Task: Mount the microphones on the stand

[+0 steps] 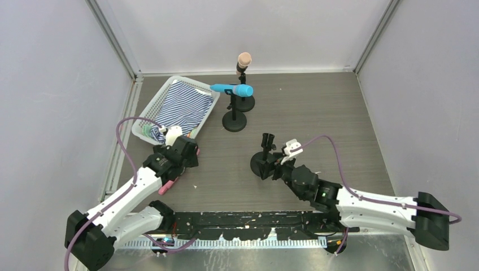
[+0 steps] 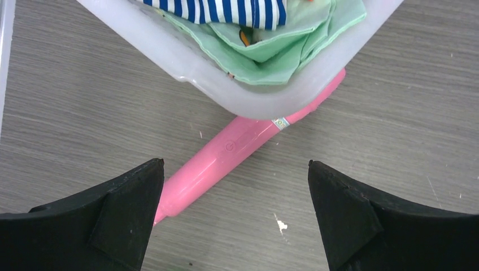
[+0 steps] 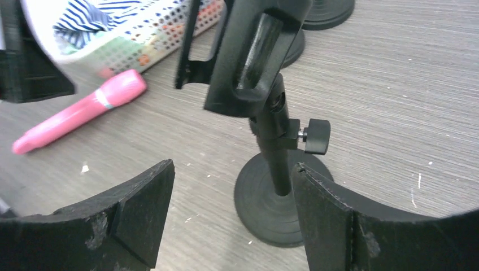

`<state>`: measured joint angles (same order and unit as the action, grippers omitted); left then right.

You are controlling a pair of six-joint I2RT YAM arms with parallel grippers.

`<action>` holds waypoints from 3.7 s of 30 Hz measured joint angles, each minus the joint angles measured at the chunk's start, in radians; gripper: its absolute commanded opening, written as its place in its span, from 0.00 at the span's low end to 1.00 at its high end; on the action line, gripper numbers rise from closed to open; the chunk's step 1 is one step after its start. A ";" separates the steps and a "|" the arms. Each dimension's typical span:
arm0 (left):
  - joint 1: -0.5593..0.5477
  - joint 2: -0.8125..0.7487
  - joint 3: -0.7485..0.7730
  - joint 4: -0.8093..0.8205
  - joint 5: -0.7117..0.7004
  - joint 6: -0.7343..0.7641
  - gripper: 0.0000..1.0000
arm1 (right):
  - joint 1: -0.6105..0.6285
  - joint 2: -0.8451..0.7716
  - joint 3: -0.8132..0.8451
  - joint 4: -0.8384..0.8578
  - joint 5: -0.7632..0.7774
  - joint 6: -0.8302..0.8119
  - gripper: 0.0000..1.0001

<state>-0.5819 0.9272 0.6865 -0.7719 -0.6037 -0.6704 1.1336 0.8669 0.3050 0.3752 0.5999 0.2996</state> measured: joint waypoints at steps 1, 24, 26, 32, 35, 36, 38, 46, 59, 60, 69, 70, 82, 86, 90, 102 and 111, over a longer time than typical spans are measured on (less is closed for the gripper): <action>0.003 0.003 -0.006 0.016 -0.003 0.001 1.00 | 0.008 -0.047 0.002 -0.042 -0.012 0.014 0.82; 0.021 0.177 -0.219 0.513 -0.051 0.034 1.00 | 0.063 -0.462 0.123 -0.488 -0.118 0.061 0.89; 0.021 0.200 -0.219 0.534 -0.043 0.050 1.00 | 0.063 -0.462 0.128 -0.497 -0.118 0.057 0.89; 0.021 0.224 -0.219 0.561 0.006 0.050 0.98 | 0.063 -0.463 0.137 -0.527 -0.116 0.045 0.89; 0.021 0.214 -0.222 0.565 0.029 0.037 0.95 | 0.063 -0.473 0.143 -0.537 -0.113 0.042 0.89; 0.021 0.200 -0.229 0.566 0.039 0.025 0.94 | 0.063 -0.477 0.146 -0.538 -0.111 0.040 0.89; 0.021 0.167 -0.243 0.566 0.055 0.008 0.93 | 0.063 -0.481 0.150 -0.541 -0.108 0.038 0.90; -0.027 0.043 -0.285 0.538 0.087 -0.061 0.92 | 0.063 -0.480 0.160 -0.557 -0.099 0.026 0.90; -0.216 0.038 -0.291 0.475 0.075 -0.107 0.91 | 0.063 -0.462 0.188 -0.571 -0.088 0.011 0.90; -0.229 0.045 -0.290 0.476 0.072 -0.109 0.91 | 0.063 -0.460 0.191 -0.572 -0.088 0.010 0.90; -0.416 0.167 -0.265 0.408 0.085 -0.115 0.76 | 0.063 -0.459 0.196 -0.583 -0.088 0.010 0.90; -0.423 0.173 -0.261 0.400 0.085 -0.117 0.72 | 0.063 -0.459 0.196 -0.584 -0.088 0.010 0.90; -0.461 0.343 -0.114 0.363 0.103 -0.079 0.43 | 0.063 -0.454 0.211 -0.597 -0.066 0.022 0.90; -0.468 0.375 -0.090 0.358 0.111 -0.055 0.26 | 0.063 -0.455 0.263 -0.669 0.017 0.065 0.91; -0.470 0.371 -0.089 0.357 0.122 -0.038 0.08 | 0.063 -0.466 0.331 -0.763 0.096 0.138 0.94; -0.470 0.064 -0.029 0.274 0.101 0.019 0.00 | 0.063 -0.363 0.526 -0.954 0.094 0.284 0.90; -0.470 -0.336 0.036 0.364 0.211 0.216 0.00 | 0.063 -0.191 0.782 -0.970 -0.014 0.332 0.92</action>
<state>-1.0519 0.5911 0.7223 -0.4084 -0.3927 -0.4549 1.1969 0.6762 1.0874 -0.5949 0.5854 0.6312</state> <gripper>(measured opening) 0.400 0.913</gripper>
